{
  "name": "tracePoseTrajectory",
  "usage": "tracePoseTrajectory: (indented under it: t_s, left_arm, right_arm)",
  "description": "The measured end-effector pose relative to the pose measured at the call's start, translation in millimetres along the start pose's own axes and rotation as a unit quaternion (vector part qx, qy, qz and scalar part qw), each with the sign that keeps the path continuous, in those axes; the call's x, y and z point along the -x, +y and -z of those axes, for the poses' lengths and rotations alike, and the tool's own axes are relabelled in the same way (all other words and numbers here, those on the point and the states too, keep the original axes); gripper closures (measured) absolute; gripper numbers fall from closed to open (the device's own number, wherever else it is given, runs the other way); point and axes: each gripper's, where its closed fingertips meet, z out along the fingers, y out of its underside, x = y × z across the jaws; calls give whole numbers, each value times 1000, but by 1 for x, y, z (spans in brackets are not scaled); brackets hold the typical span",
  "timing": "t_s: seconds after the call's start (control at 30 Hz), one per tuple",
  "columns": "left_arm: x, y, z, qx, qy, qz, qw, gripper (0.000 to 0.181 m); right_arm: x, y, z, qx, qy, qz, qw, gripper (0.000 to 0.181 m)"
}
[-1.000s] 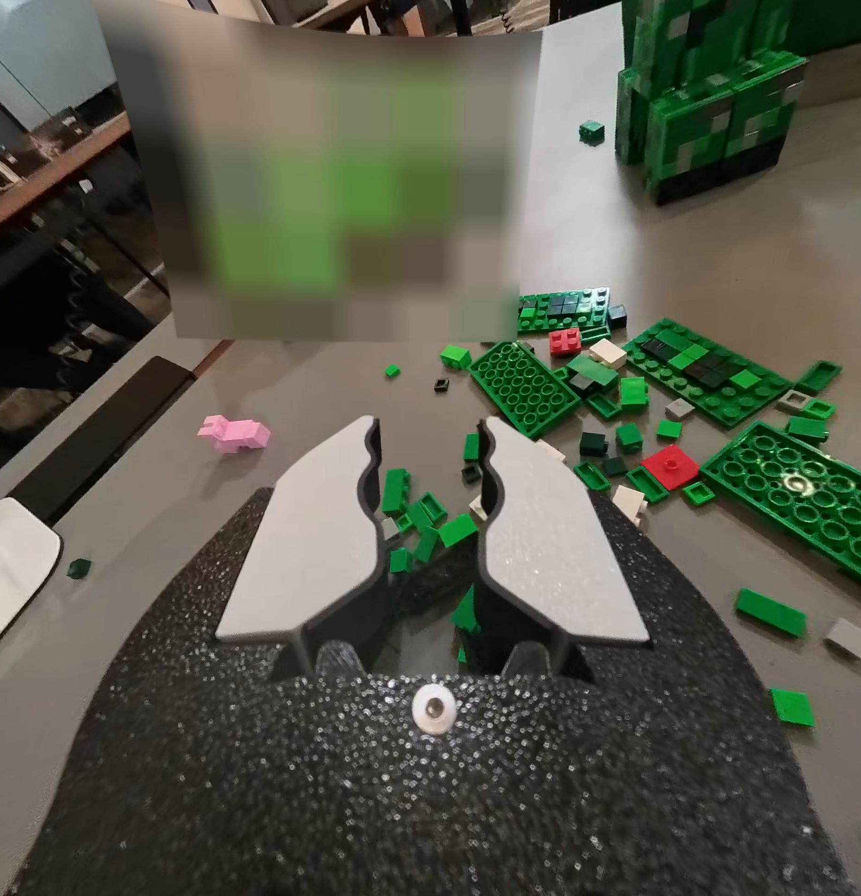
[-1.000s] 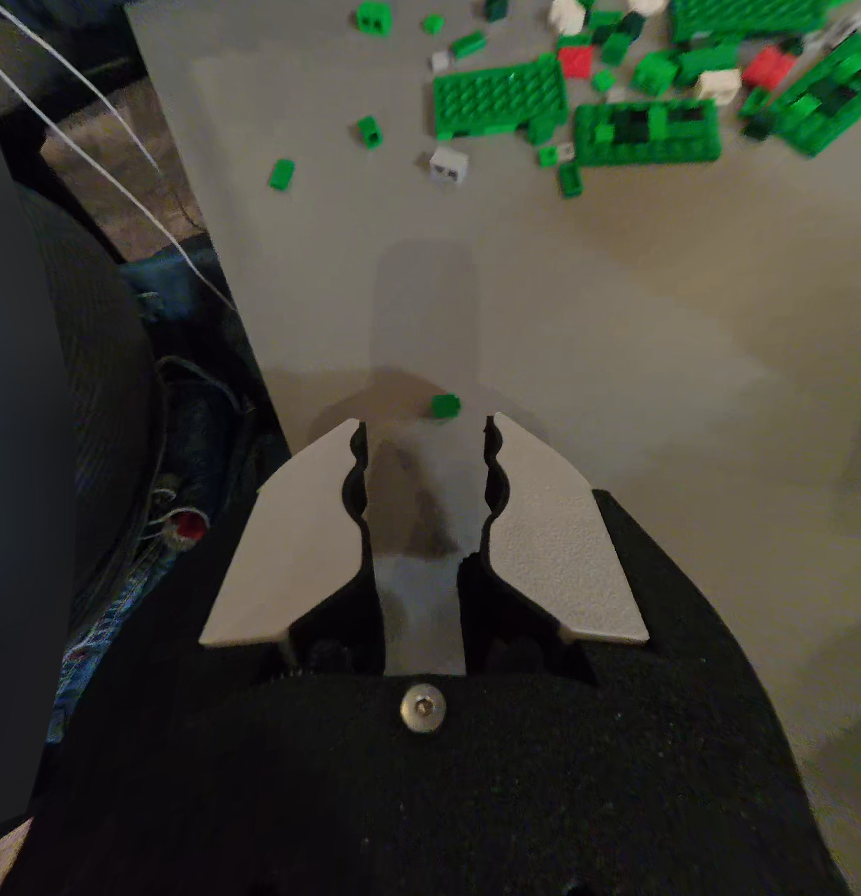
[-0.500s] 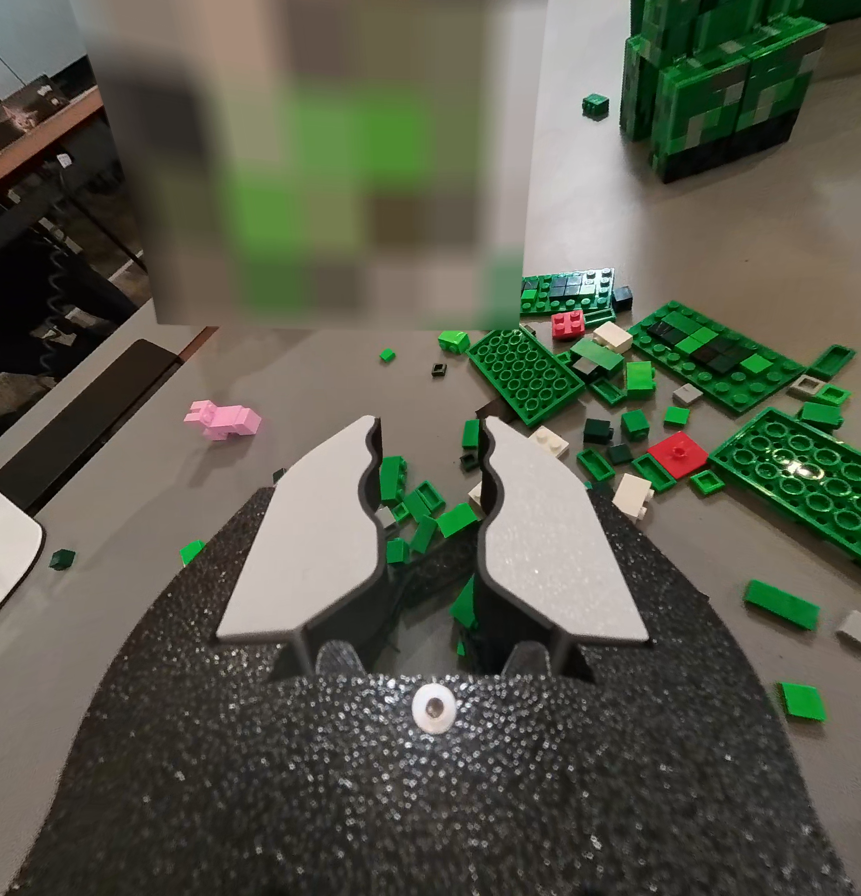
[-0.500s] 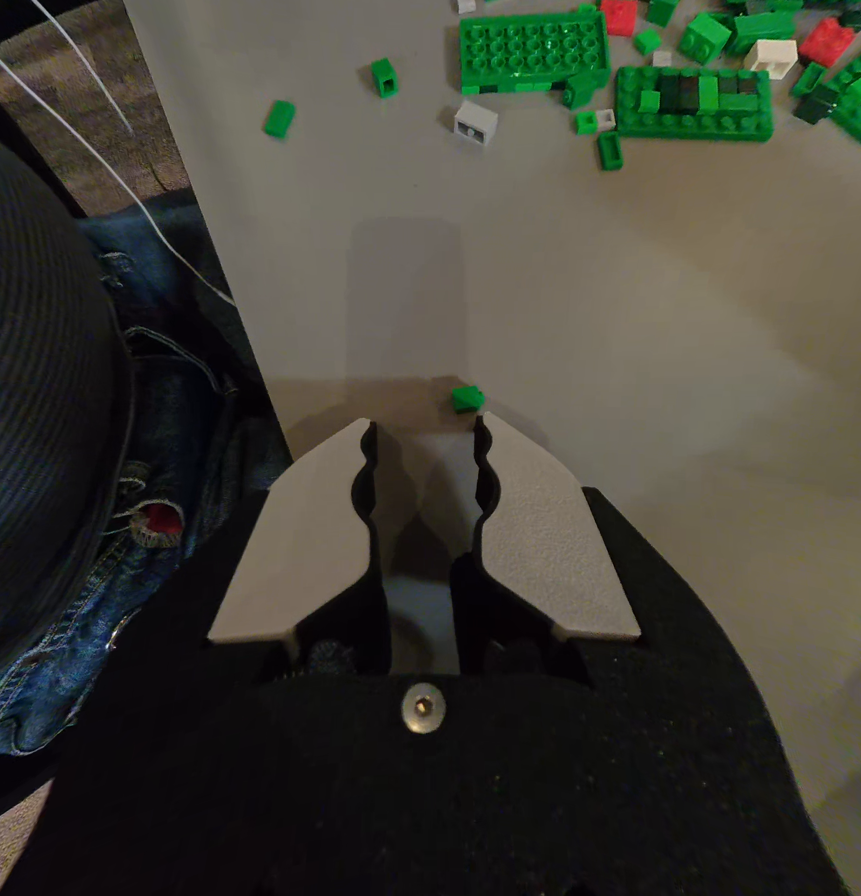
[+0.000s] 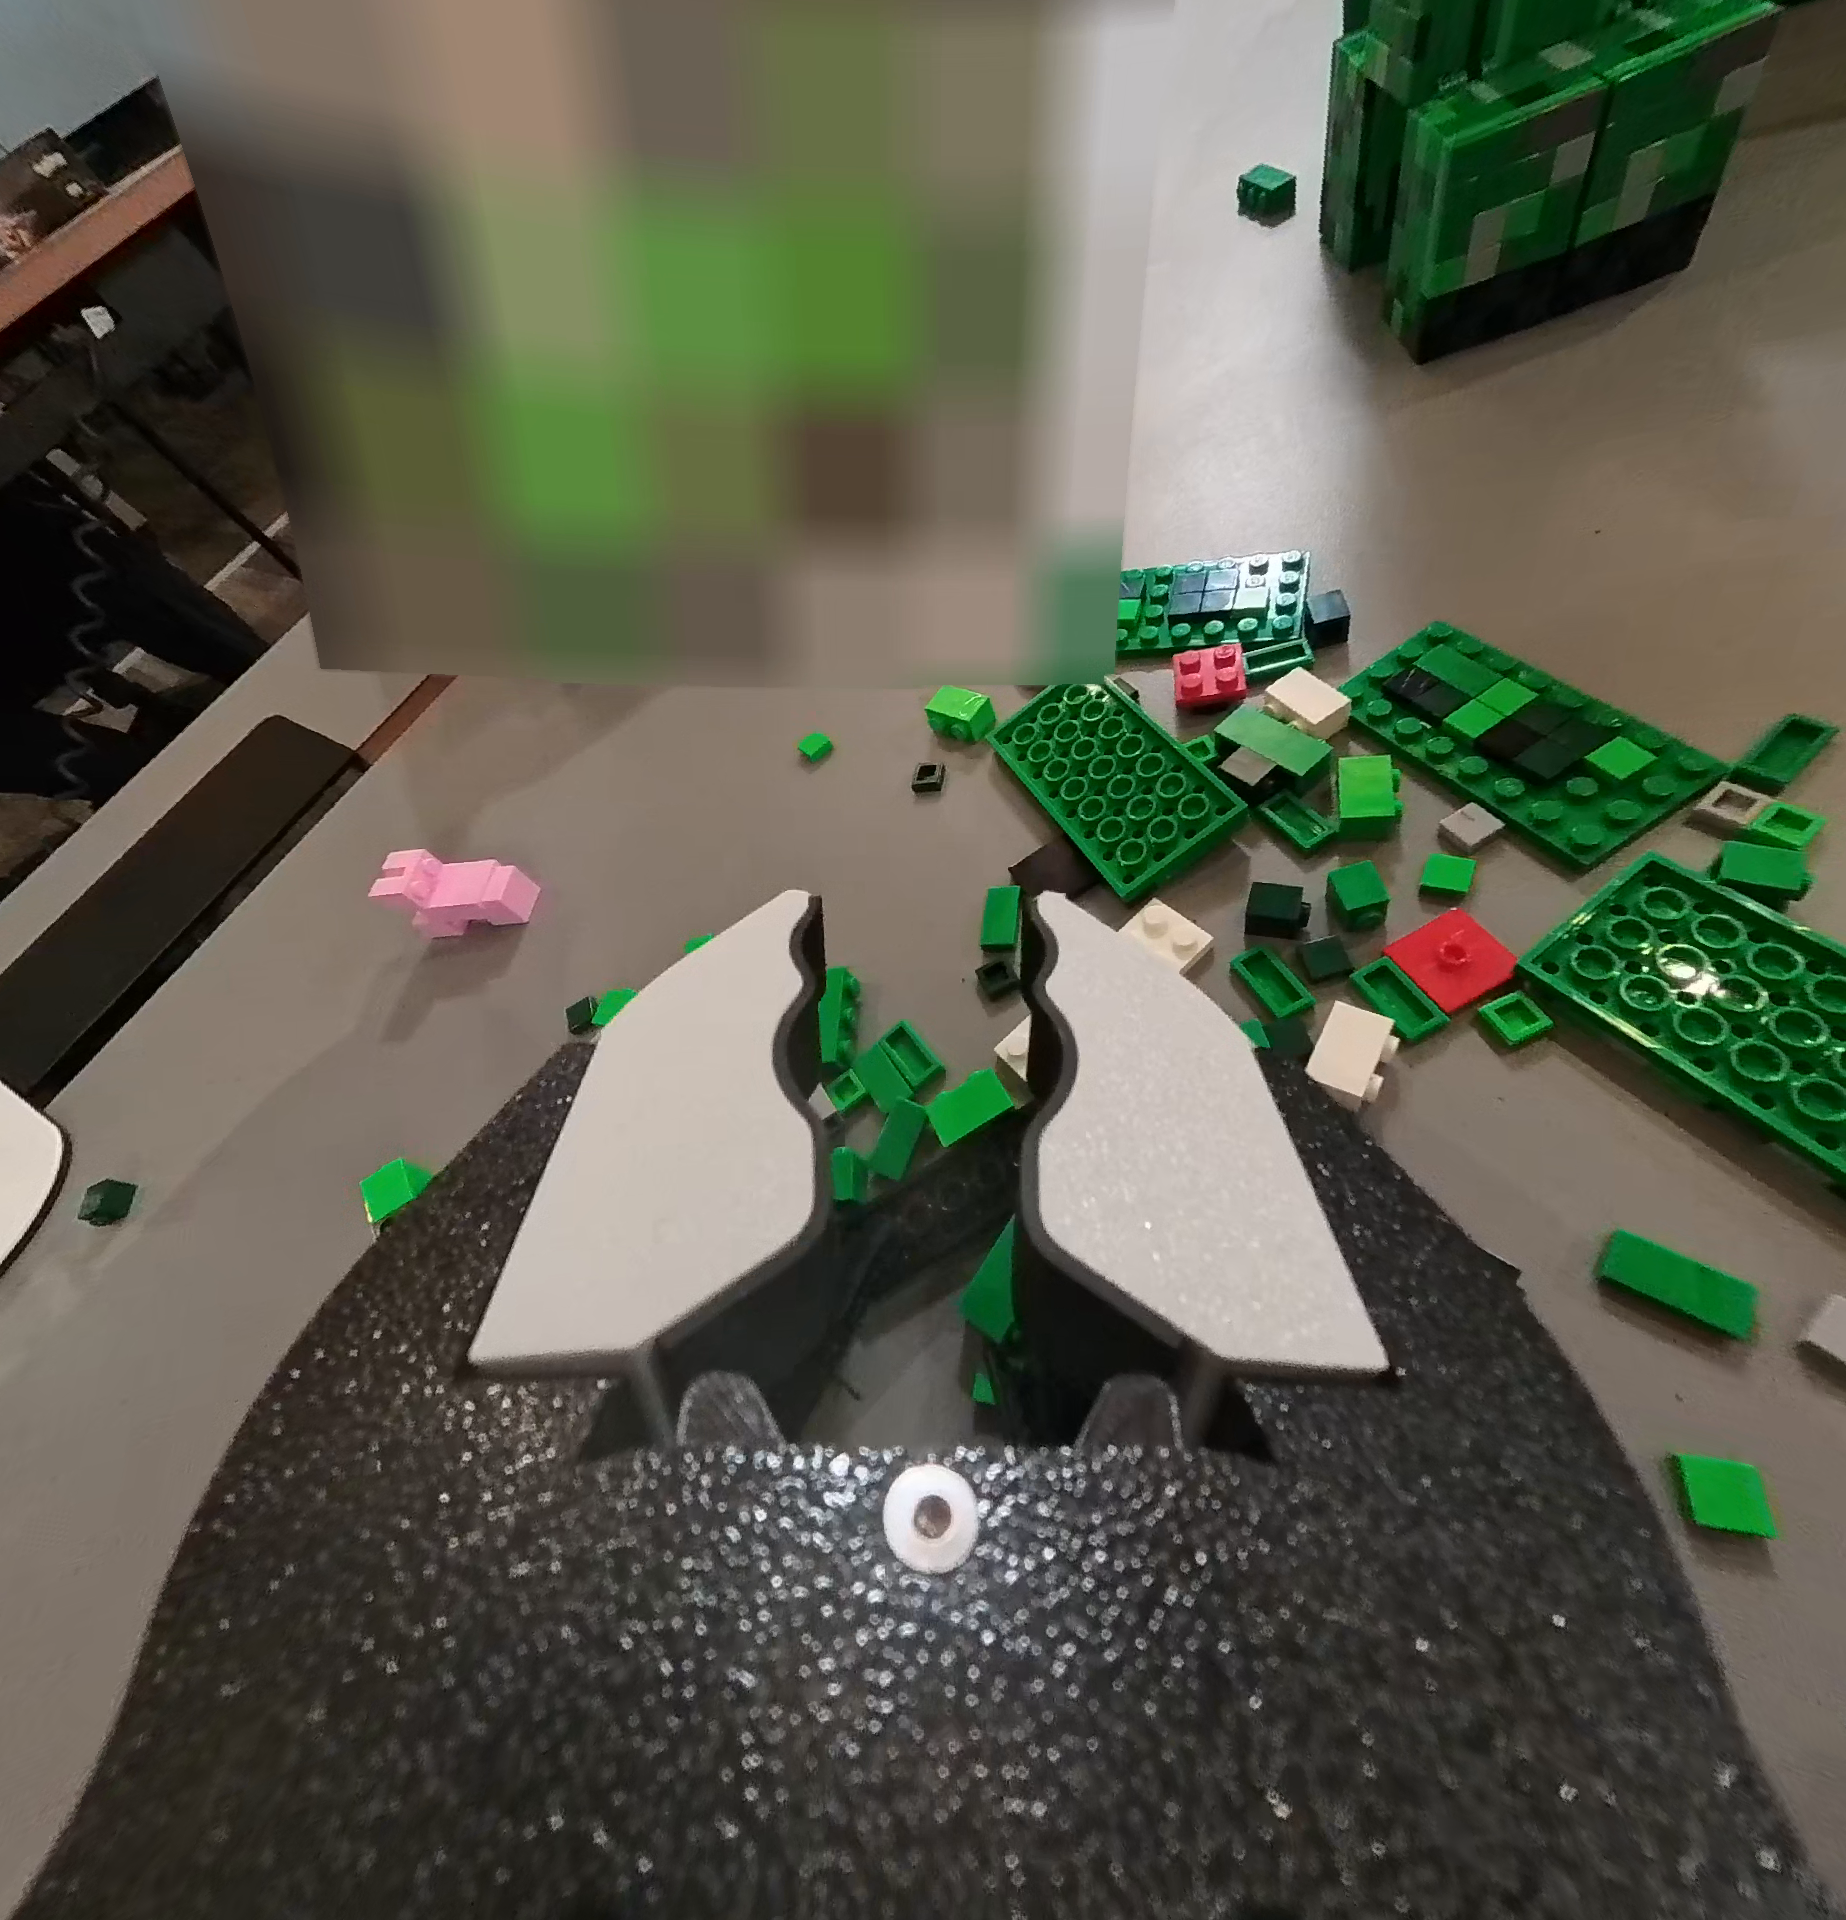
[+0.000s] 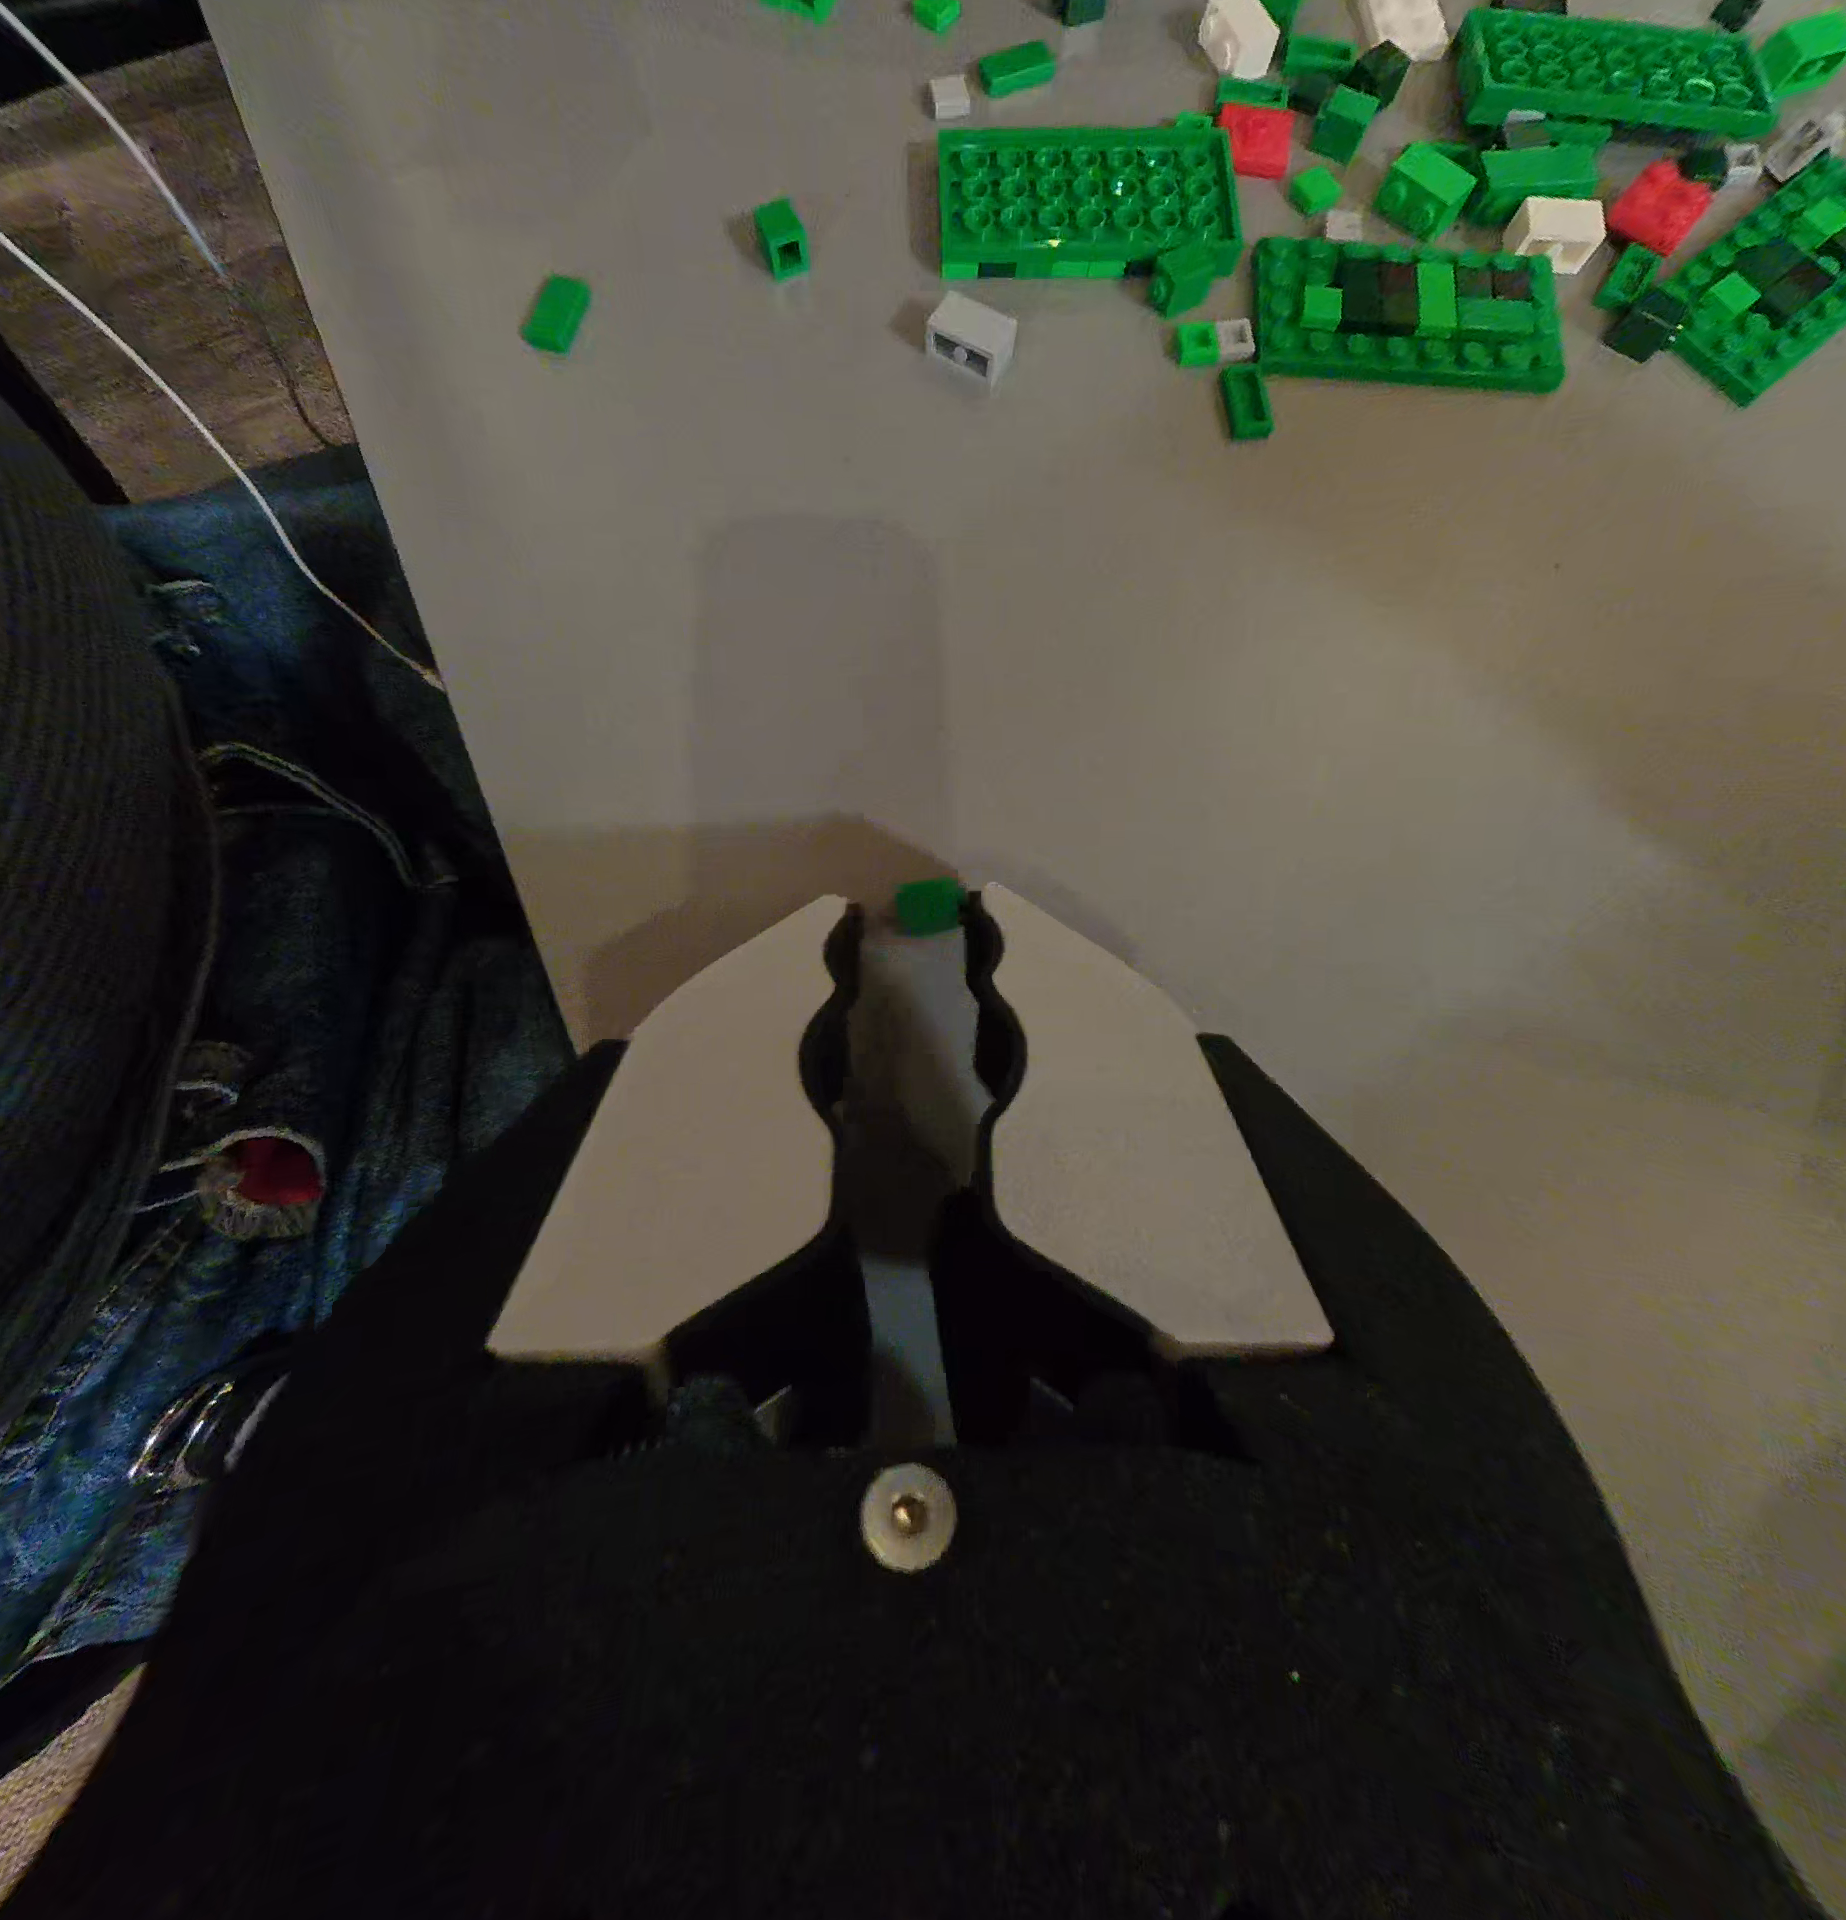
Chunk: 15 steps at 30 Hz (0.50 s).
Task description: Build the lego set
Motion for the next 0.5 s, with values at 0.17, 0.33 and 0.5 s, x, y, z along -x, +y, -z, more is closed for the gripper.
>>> tracePoseTrajectory:
  t_s: [0.17,0.33,0.5]
  left_arm:
    - [2,-1,1,-2,-3,2,1000,146]
    - [4,-3,2,-8,-4,7,1000,146]
    - [3,-9,3,-20,-1,12,1000,146]
  right_arm:
    - [-20,-9,-5,-2,39,4,999,170]
    - [-65,-46,-31,-15,97,14,995,170]
    - [-92,-53,-53,11,105,44,993,170]
